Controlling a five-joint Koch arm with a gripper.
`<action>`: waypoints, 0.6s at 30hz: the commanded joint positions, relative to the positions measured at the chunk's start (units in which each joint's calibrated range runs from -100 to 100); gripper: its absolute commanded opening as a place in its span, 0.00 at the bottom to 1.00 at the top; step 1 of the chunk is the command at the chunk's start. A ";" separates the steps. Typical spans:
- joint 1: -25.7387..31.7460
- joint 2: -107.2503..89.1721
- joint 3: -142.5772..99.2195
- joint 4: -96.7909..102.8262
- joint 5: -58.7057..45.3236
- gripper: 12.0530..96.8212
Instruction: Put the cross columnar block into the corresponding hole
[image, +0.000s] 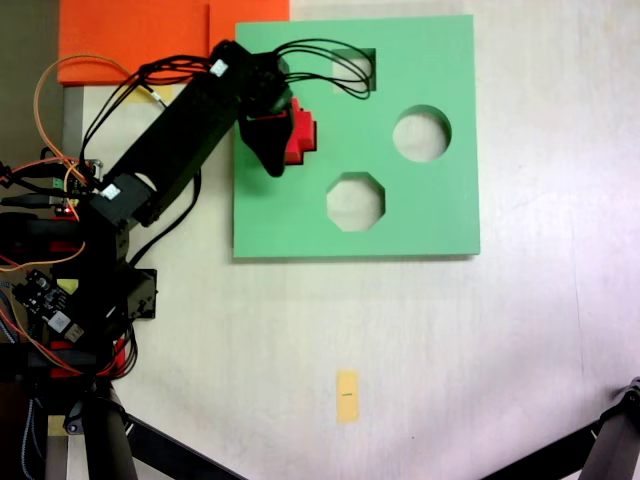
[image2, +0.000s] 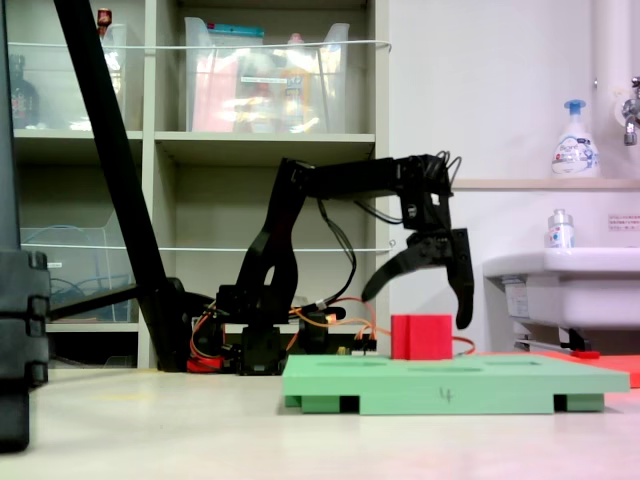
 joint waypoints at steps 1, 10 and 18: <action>-0.54 -4.60 3.06 2.11 -2.20 0.89; -4.84 -34.34 5.26 -2.90 -15.82 0.93; -14.41 -57.67 9.24 -6.84 -35.56 0.88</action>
